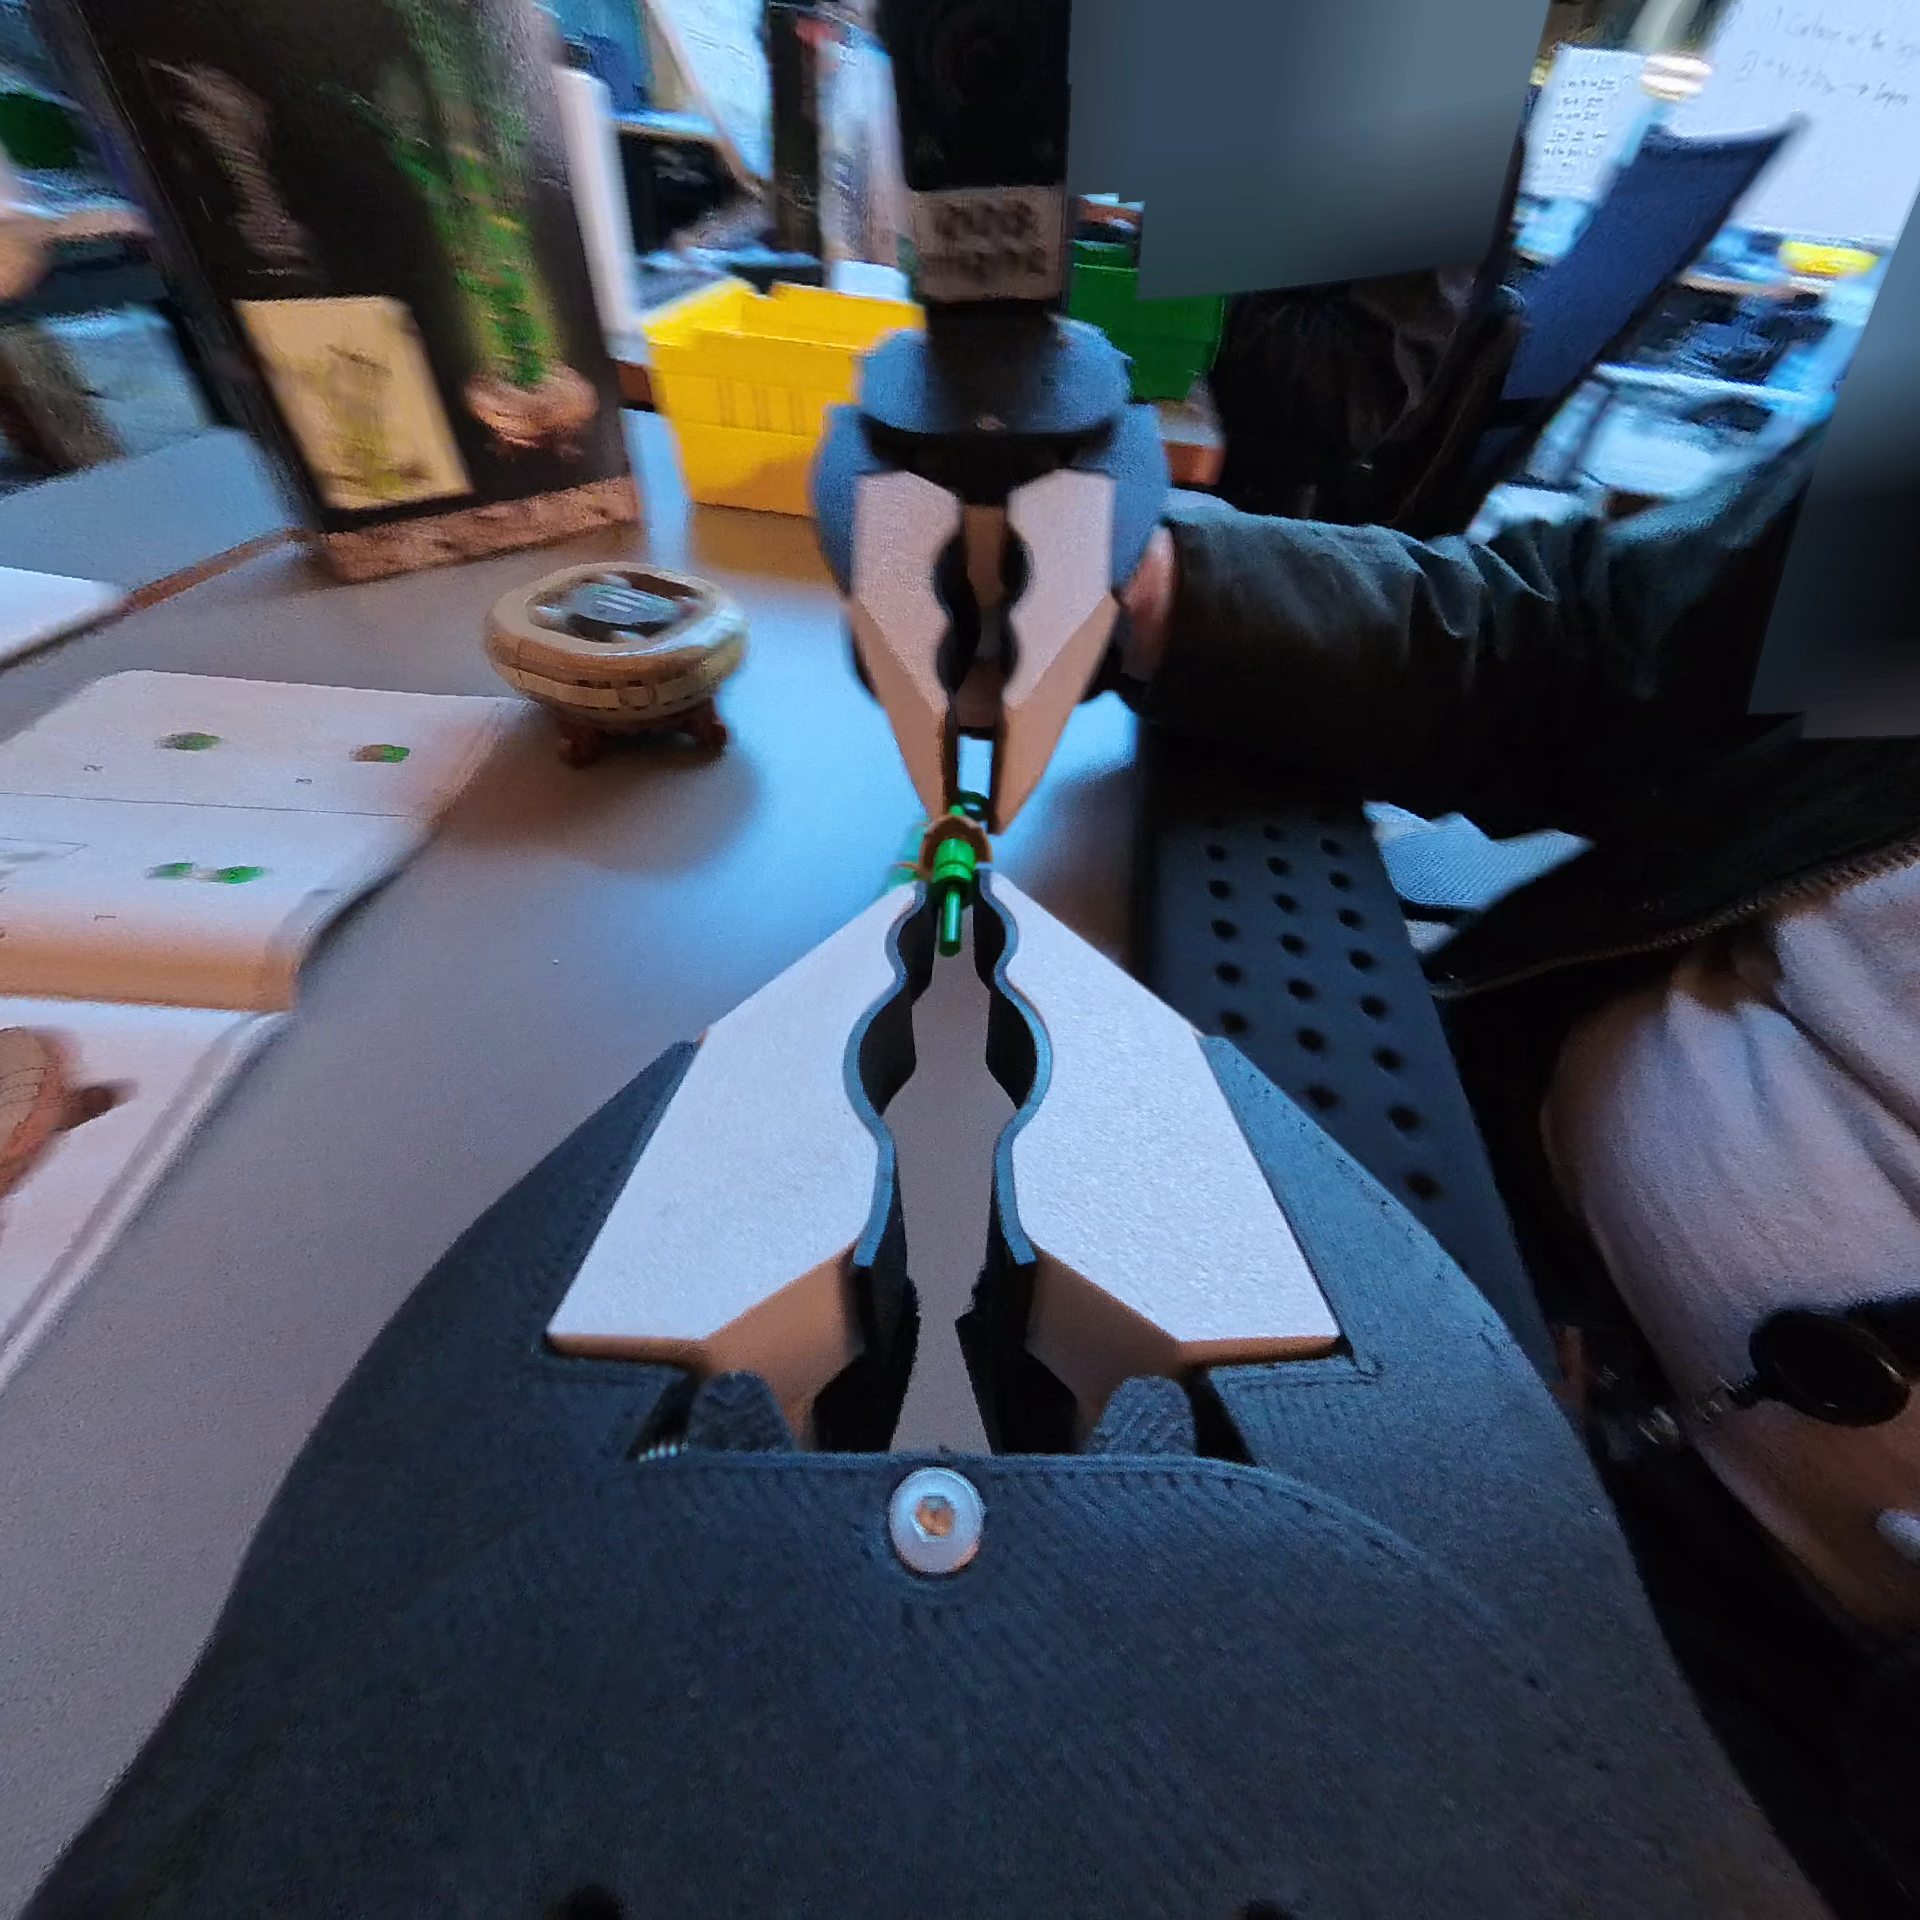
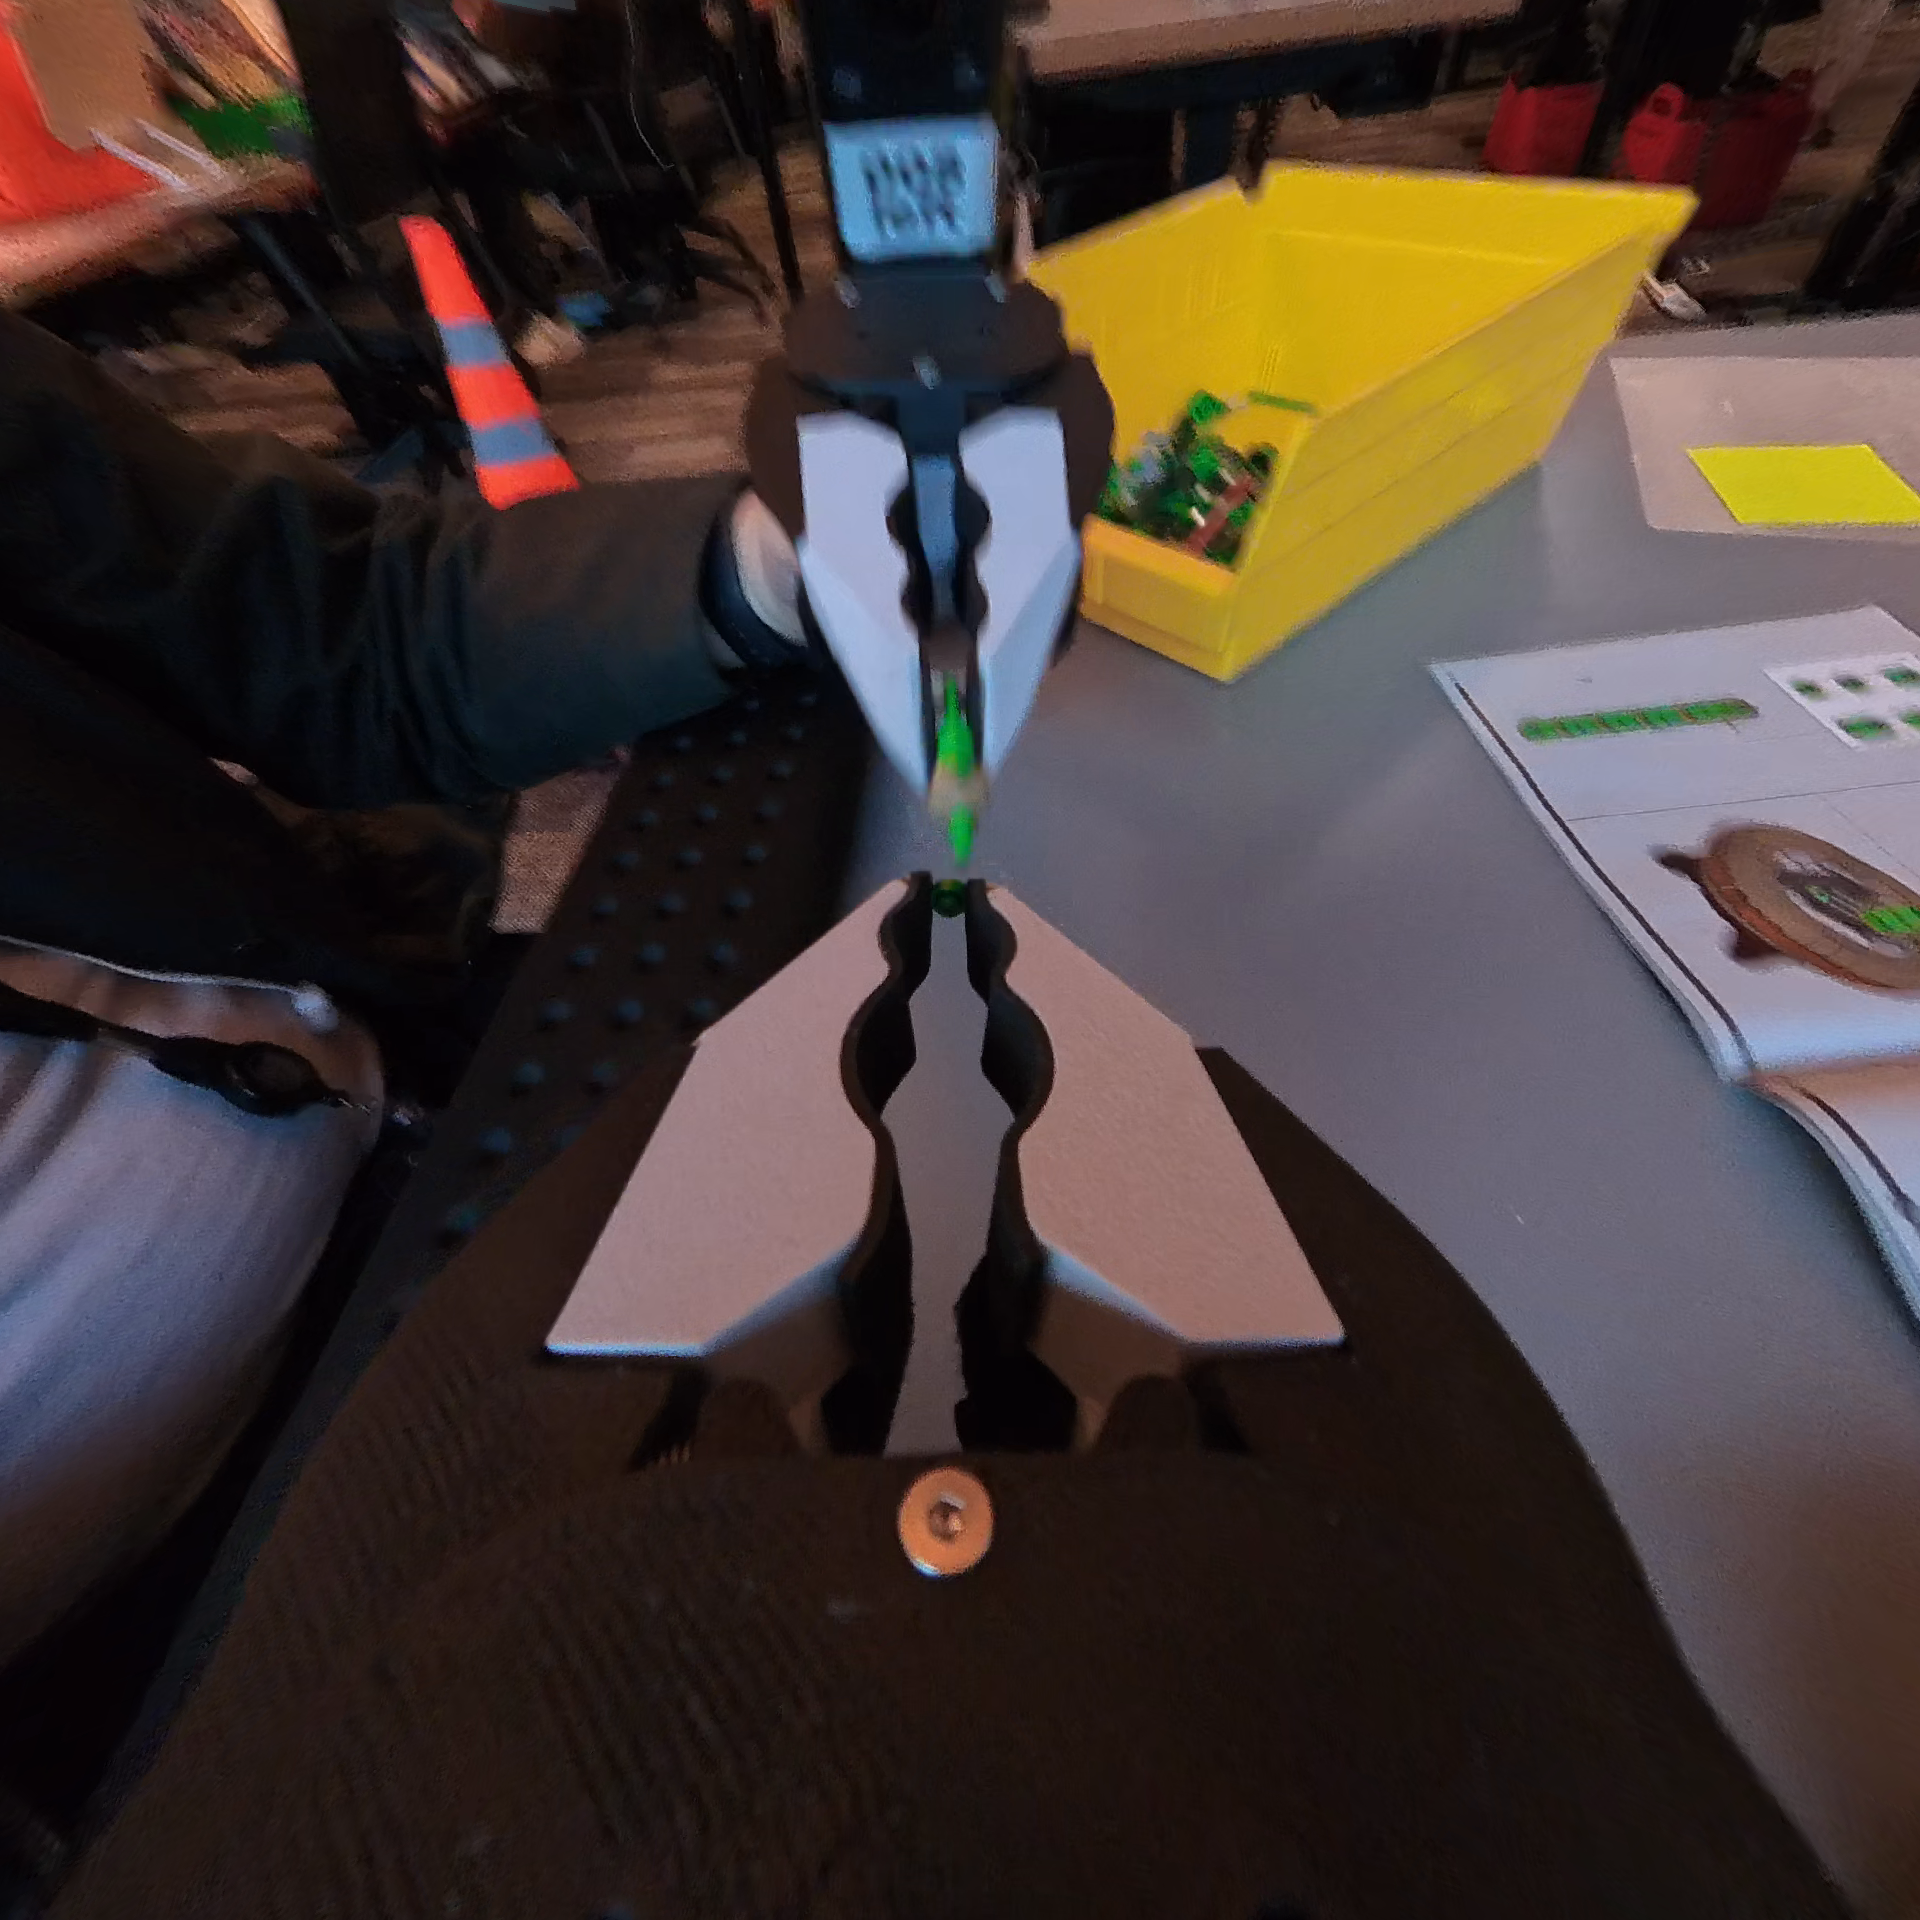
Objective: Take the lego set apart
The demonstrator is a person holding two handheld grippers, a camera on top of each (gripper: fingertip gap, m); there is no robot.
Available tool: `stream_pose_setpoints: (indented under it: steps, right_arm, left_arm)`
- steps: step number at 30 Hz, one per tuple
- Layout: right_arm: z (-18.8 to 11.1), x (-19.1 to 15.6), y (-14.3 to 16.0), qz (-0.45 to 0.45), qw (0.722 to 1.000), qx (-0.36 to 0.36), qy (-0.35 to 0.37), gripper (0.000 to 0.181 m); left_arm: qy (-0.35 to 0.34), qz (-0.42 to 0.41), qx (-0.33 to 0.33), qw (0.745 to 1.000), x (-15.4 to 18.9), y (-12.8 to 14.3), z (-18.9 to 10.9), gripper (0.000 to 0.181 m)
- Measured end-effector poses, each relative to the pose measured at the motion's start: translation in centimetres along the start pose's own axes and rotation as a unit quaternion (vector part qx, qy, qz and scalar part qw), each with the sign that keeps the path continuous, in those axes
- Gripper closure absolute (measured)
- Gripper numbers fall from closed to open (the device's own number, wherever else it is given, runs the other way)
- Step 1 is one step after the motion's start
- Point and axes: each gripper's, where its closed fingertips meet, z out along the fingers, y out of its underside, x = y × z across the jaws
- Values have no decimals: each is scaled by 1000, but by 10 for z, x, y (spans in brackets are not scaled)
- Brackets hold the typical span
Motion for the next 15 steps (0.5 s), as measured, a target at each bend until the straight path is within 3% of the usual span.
stream_pose_setpoints:
  steps: [1, 4, 7, 11, 15]
  right_arm:
    - [-9, 10, 7, -4, 1000, -13, 27, 176]
    - [-45, 18, -18, 41, 995, 85, 16, 176]
    - [-45, 18, -21, 47, 994, 100, 2, 176]
    - [-12, 5, 10, 53, 998, 11, -40, 175]
    - [16, -17, 37, 40, 993, -77, -76, 175]
  left_arm:
    - [-24, -4, 34, 999, -9, -9, -13, 177]
    - [2, -42, 168, 985, -11, -46, -54, 177]
    - [15, -29, 107, 994, -3, -29, -31, 177]
    - [28, -15, 52, 998, 7, -12, -10, 176]
    - [13, -28, 63, 998, -1, -15, -15, 176]
